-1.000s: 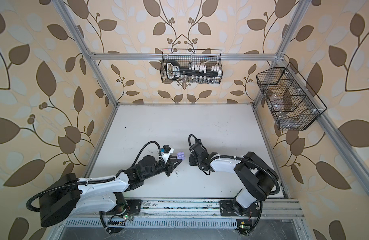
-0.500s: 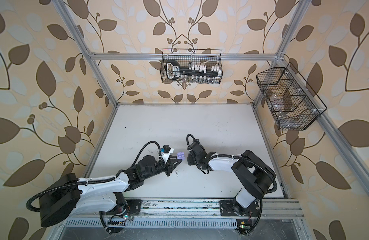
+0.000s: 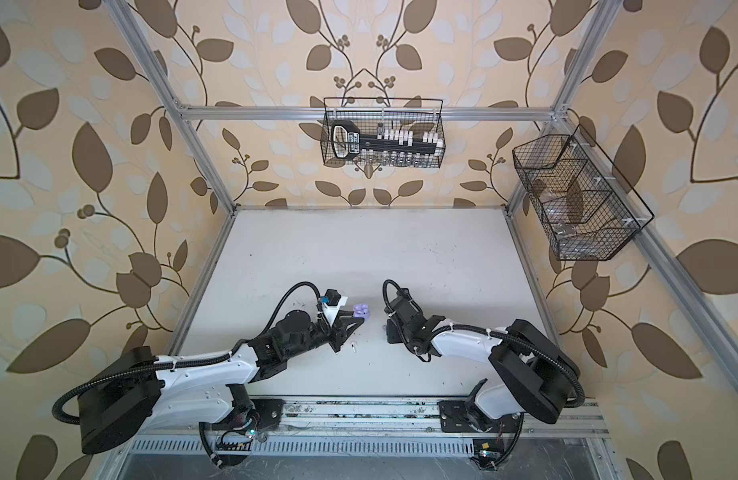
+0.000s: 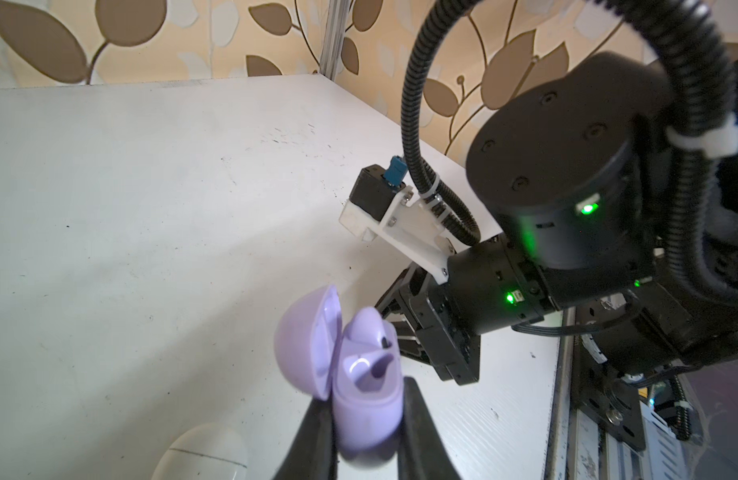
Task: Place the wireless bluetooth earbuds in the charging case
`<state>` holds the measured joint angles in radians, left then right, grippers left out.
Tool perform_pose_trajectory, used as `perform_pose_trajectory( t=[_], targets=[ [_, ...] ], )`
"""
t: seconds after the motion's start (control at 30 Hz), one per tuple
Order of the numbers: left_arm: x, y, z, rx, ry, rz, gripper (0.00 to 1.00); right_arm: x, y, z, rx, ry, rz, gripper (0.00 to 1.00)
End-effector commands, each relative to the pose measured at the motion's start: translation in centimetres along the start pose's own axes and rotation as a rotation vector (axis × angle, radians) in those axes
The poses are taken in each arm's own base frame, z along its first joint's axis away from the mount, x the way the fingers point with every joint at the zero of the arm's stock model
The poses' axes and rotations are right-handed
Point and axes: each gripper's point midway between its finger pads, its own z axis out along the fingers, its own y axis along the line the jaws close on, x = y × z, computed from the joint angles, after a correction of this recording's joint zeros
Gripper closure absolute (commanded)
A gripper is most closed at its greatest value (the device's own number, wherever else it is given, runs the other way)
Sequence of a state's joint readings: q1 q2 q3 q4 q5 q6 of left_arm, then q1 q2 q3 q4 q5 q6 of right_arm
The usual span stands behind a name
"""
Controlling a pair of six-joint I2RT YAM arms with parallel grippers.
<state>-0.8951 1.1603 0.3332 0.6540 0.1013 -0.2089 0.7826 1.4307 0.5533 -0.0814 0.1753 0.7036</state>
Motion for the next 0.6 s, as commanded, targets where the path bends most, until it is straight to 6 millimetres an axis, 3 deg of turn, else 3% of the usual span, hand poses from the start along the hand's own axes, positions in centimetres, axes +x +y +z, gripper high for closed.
perform_pose_trajectory(
  t=[0.0,0.07,0.4,0.57],
  targets=[
    [-1.7,-0.4,0.0,0.02,-0.053,0.011,0.96,3.0,-0.4,-0.2,0.012,0.085,-0.011,0.82],
    [-1.8,-0.4,0.0,0.02,-0.054,0.01,0.96,2.9,0.5,-0.6,-0.009,0.079,-0.017,0.82],
    [-1.8,-0.4,-0.2,0.022,-0.056,0.013,0.96,1.5,0.9,-2.0,-0.017,0.032,-0.008,0.81],
    [-1.7,-0.4,-0.1,0.021,-0.054,0.011,0.97,0.1,2.3,-3.3,-0.037,-0.018,-0.057,0.75]
  ],
)
